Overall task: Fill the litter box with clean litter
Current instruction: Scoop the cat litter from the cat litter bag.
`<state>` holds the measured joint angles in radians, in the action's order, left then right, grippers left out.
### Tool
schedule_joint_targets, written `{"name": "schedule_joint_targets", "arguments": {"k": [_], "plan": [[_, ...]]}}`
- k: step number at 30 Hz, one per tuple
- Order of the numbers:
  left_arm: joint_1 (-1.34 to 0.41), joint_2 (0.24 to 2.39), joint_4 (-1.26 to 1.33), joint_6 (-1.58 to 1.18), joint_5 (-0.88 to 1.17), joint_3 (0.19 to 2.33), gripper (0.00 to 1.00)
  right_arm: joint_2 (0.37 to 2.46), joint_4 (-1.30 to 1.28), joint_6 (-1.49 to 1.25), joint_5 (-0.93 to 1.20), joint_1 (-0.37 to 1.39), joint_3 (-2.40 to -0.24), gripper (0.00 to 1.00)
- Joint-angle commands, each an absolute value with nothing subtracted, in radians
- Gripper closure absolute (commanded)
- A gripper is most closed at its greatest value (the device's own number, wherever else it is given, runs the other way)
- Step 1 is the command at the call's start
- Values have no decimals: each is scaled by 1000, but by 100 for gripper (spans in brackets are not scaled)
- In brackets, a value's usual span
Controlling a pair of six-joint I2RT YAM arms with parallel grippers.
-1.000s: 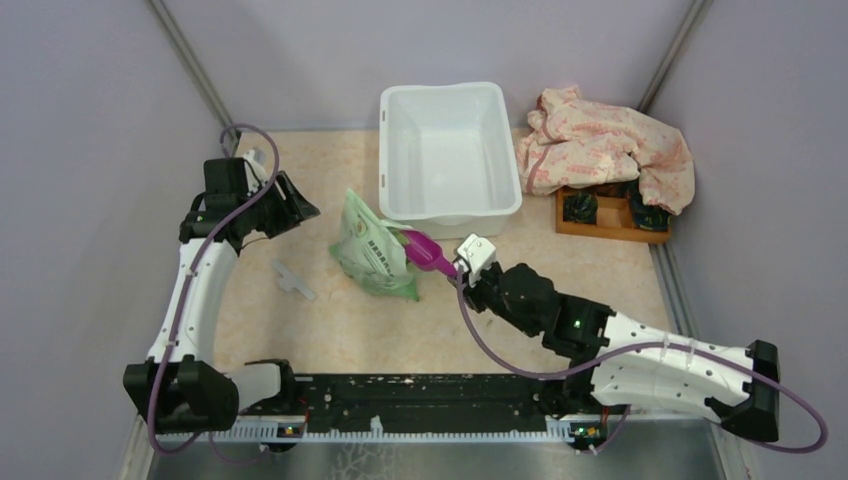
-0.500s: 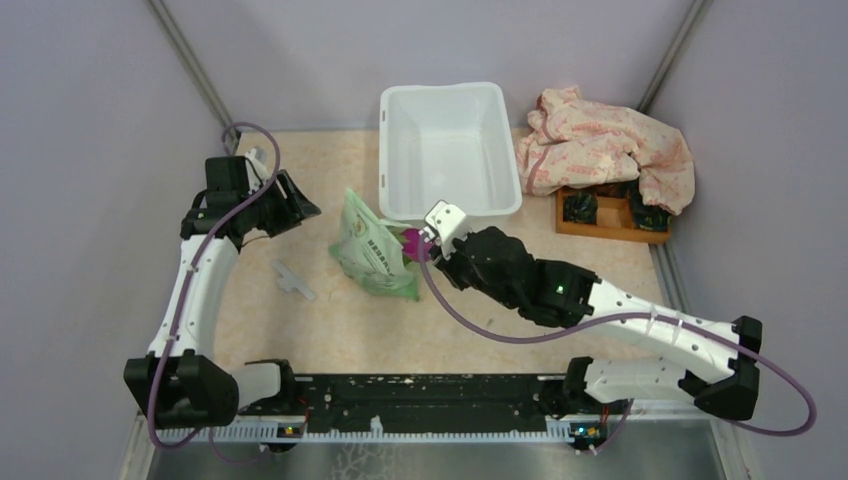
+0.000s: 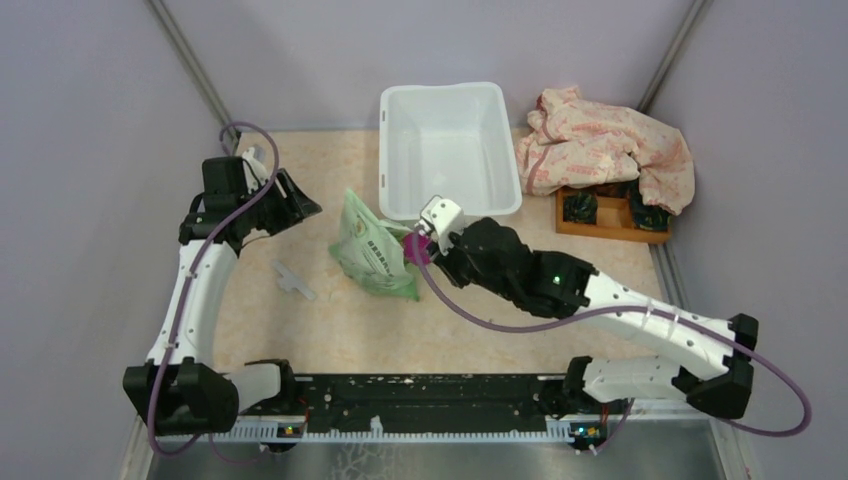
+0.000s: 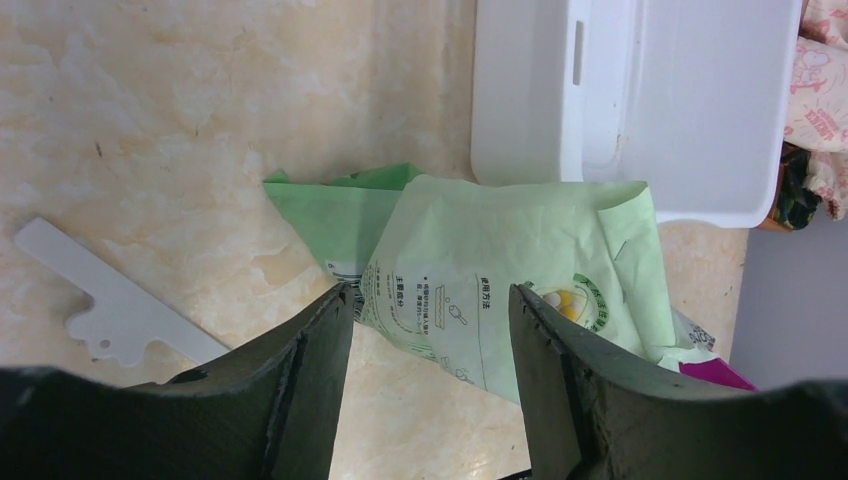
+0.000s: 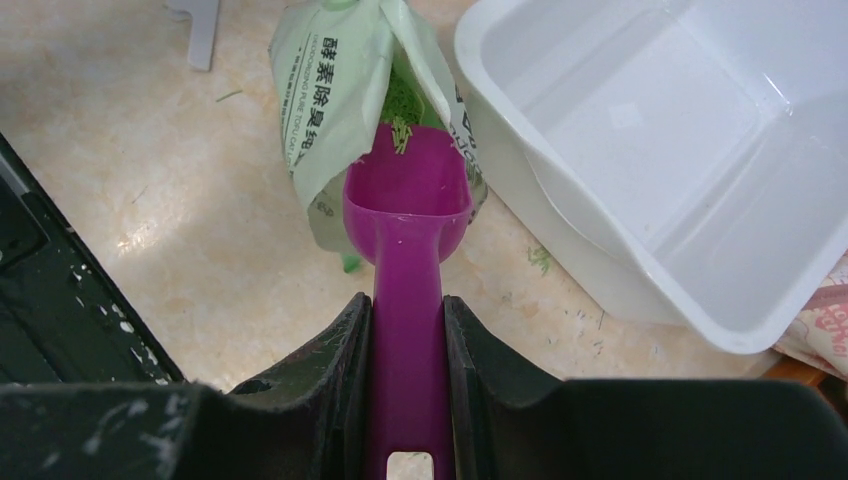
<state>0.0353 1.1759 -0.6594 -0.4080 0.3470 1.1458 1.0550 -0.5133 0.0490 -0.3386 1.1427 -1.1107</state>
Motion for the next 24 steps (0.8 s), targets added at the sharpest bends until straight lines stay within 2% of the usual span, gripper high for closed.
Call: {"name": "schedule_joint_targets", "arguments": {"k": [1, 7, 14, 24], "plan": [[41, 1158, -618, -414, 380, 1117, 36, 1196, -620, 38, -211, 1062, -1301, 100], [42, 1149, -621, -404, 380, 1118, 36, 1381, -855, 47, -69, 973, -1549, 100], [41, 1163, -620, -390, 384, 1116, 36, 1561, -1050, 69, -13, 957, -1782, 100], [42, 1162, -615, -382, 386, 1101, 36, 1780, -1172, 95, -15, 957, -1958, 100]]}}
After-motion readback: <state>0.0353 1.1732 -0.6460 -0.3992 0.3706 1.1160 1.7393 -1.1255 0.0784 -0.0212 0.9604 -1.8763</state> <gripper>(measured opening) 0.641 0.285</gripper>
